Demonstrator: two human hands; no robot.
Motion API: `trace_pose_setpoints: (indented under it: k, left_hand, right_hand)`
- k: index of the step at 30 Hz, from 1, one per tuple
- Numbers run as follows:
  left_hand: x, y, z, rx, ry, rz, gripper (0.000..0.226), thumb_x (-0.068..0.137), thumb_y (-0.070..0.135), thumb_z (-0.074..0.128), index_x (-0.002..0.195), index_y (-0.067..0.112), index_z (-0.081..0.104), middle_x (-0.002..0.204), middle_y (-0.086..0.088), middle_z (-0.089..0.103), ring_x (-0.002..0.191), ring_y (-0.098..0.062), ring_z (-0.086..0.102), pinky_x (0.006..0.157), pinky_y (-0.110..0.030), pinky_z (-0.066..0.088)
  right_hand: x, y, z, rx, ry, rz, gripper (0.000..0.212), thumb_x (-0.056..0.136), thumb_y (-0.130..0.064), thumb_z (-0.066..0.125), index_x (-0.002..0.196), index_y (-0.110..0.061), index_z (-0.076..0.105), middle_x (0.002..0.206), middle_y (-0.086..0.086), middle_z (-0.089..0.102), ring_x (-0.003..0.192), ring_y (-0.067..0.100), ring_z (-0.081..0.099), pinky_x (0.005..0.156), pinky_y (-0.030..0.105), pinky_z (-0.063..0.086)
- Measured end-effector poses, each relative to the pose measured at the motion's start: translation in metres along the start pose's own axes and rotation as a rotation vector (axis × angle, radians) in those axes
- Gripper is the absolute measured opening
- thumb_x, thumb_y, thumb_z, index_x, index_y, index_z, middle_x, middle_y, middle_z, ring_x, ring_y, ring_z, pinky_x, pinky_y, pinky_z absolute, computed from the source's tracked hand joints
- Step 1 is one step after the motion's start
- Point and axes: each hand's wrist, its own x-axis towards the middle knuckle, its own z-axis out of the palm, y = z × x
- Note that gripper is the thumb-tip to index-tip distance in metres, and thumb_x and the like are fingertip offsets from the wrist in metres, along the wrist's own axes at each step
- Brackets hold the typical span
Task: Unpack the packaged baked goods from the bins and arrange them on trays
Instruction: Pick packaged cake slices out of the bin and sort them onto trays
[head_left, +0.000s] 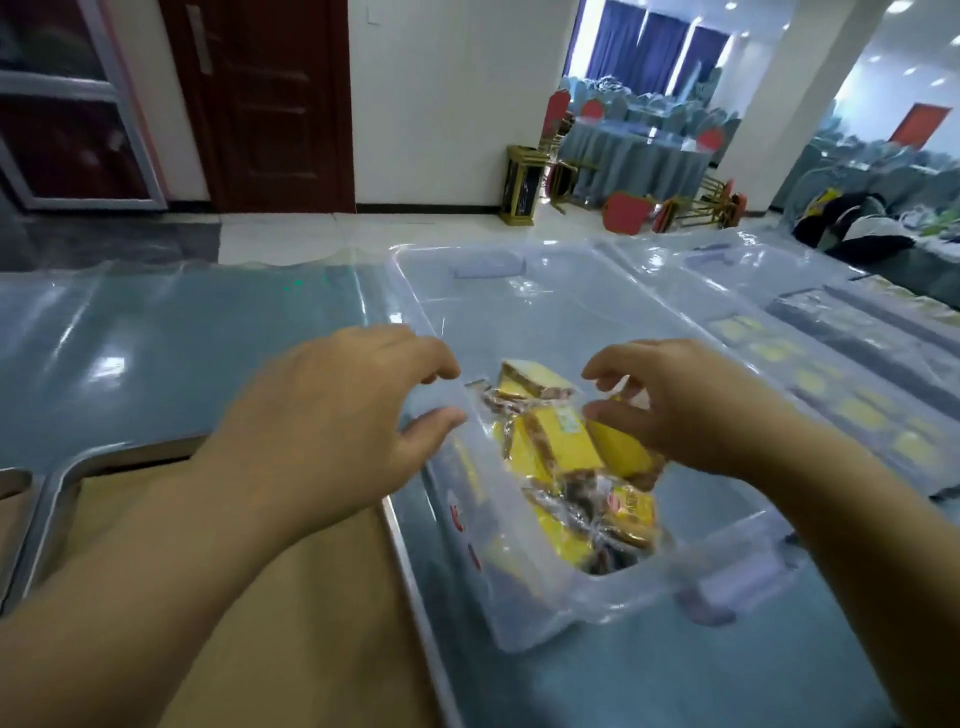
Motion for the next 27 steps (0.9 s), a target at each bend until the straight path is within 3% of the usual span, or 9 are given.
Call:
trace_pose_setpoints:
  k: [6,9,14,17,21,24,27]
  left_hand:
    - [0.062,0.046,0.040,0.114,-0.160,-0.087,0.044,0.083,0.060,0.036,0.110,0.034,0.058,0.106,0.015,0.061,0.098,-0.013,0.058,0.077,-0.039,0.051]
    - [0.092,0.059,0.067,0.232,-0.292,-0.117,0.040,0.082,0.058,0.042,0.113,0.036,0.053,0.109,0.014,0.057,0.100,-0.012,0.054,0.080,-0.036,0.049]
    - [0.139,0.059,0.120,0.310,-0.538,-0.224,0.035,0.084,0.053,0.054,0.114,0.034,0.051,0.114,0.007,0.056,0.101,-0.018,0.054,0.073,-0.031,0.041]
    - [0.163,0.051,0.149,0.340,-0.640,-0.304,0.040,0.083,0.048,0.060,0.116,0.025,0.051,0.113,0.000,0.058,0.097,-0.022,0.053,0.072,-0.031,0.040]
    - [0.189,0.037,0.183,0.334,-0.745,-0.409,0.045,0.084,0.042,0.063,0.119,0.017,0.051,0.116,-0.005,0.059,0.098,-0.025,0.054,0.072,-0.031,0.039]
    - [0.201,0.029,0.211,0.316,-0.783,-0.453,0.045,0.086,0.041,0.060,0.118,0.009,0.057,0.119,-0.008,0.061,0.103,-0.025,0.057,0.082,-0.035,0.044]
    - [0.203,0.026,0.238,0.291,-0.814,-0.491,0.053,0.087,0.042,0.059,0.126,0.006,0.052,0.128,-0.011,0.056,0.113,-0.029,0.054,0.092,-0.037,0.043]
  right_hand:
    - [0.045,0.087,0.021,-0.112,-0.185,-0.015,0.041,0.086,-0.049,0.057,0.121,-0.029,0.052,0.114,-0.004,0.060,0.097,0.016,0.057,0.075,0.029,0.047]
    - [0.065,0.113,0.040,-0.216,-0.285,-0.051,0.041,0.086,-0.043,0.058,0.120,-0.021,0.052,0.111,0.003,0.060,0.097,0.022,0.057,0.079,0.034,0.050]
    - [0.090,0.131,0.065,-0.271,-0.497,-0.090,0.039,0.086,-0.034,0.059,0.117,-0.012,0.051,0.110,0.009,0.059,0.089,0.025,0.055,0.067,0.031,0.042]
    - [0.096,0.134,0.078,-0.308,-0.526,-0.144,0.033,0.087,-0.025,0.055,0.117,-0.010,0.052,0.108,0.009,0.059,0.082,0.022,0.049,0.067,0.031,0.042]
    - [0.101,0.135,0.093,-0.376,-0.513,-0.188,0.034,0.091,-0.014,0.046,0.124,-0.006,0.048,0.117,0.013,0.052,0.104,0.028,0.053,0.077,0.032,0.042]
    - [0.104,0.135,0.103,-0.365,-0.527,-0.177,0.037,0.092,-0.019,0.048,0.127,-0.004,0.045,0.125,0.016,0.046,0.113,0.032,0.048,0.084,0.035,0.041]
    - [0.106,0.135,0.106,-0.337,-0.569,-0.155,0.045,0.091,-0.021,0.055,0.129,-0.001,0.041,0.124,0.015,0.049,0.113,0.032,0.050,0.088,0.038,0.046]
